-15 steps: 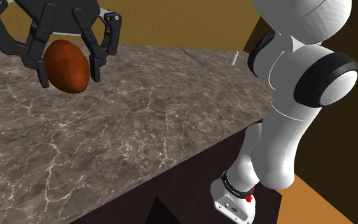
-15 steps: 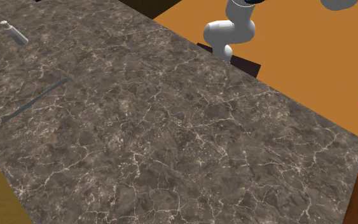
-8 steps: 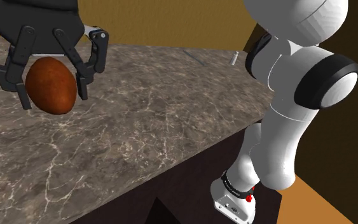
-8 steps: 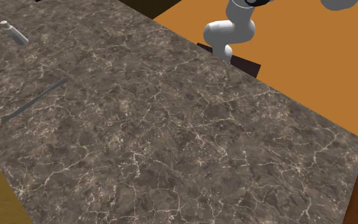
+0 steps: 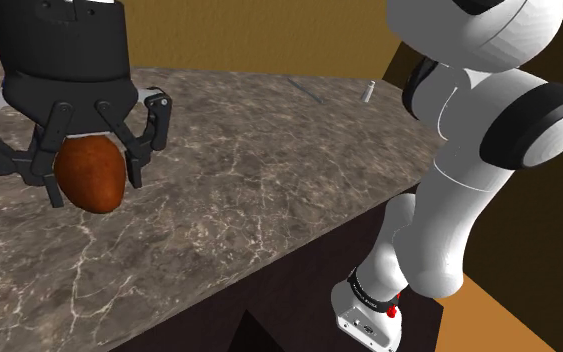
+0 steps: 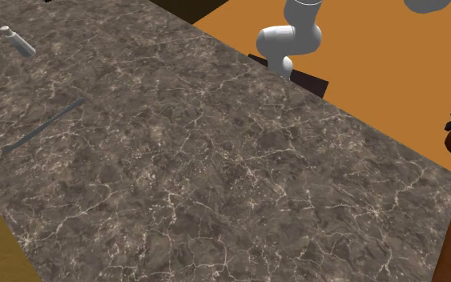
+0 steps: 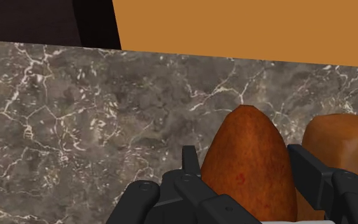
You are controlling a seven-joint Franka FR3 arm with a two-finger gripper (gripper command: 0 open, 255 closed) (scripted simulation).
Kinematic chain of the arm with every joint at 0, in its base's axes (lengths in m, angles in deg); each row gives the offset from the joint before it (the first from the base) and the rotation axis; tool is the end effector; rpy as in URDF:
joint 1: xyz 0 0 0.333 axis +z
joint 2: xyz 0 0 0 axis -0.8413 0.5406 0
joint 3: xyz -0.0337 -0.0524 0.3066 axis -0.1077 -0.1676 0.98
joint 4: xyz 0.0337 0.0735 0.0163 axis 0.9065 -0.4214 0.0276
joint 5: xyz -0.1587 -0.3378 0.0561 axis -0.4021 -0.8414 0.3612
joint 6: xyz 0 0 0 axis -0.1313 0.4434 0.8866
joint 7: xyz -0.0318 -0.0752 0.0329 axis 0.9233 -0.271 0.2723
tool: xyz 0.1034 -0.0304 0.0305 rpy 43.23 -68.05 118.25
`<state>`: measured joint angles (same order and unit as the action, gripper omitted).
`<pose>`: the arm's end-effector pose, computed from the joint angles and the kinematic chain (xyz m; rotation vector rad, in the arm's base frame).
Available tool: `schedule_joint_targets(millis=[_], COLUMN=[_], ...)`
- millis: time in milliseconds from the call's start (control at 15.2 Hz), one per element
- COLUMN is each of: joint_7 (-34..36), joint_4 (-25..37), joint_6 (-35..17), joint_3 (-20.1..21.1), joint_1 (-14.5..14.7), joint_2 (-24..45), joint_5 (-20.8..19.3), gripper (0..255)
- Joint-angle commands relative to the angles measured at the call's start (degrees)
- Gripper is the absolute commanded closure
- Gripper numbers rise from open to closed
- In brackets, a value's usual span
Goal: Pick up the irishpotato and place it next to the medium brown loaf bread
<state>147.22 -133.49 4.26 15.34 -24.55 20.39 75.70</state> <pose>0.3326 0.4634 0.6362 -3.0977 0.2336 0.1447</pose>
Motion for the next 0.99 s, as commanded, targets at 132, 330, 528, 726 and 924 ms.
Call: schedule_joint_targets(millis=[132, 330, 528, 726, 924], joint_7=[-0.57, -0.97, -1.31, -1.62, -1.88], joint_4=[-4.50, -7.86, -10.97, -13.86, -16.56], joint_6=[-3.52, -6.11, -8.61, -11.06, -13.45], joint_3=[-0.16, -0.25, -0.33, -0.39, -0.43], joint_1=[-0.36, -0.59, -0.75, -0.87, -0.95], joint_2=[-1.06, -1.87, -2.50, -2.97, -3.29], joint_5=[0.41, 0.73, 0.98, 1.17, 1.31], gripper=[255, 255, 255, 255, 255])
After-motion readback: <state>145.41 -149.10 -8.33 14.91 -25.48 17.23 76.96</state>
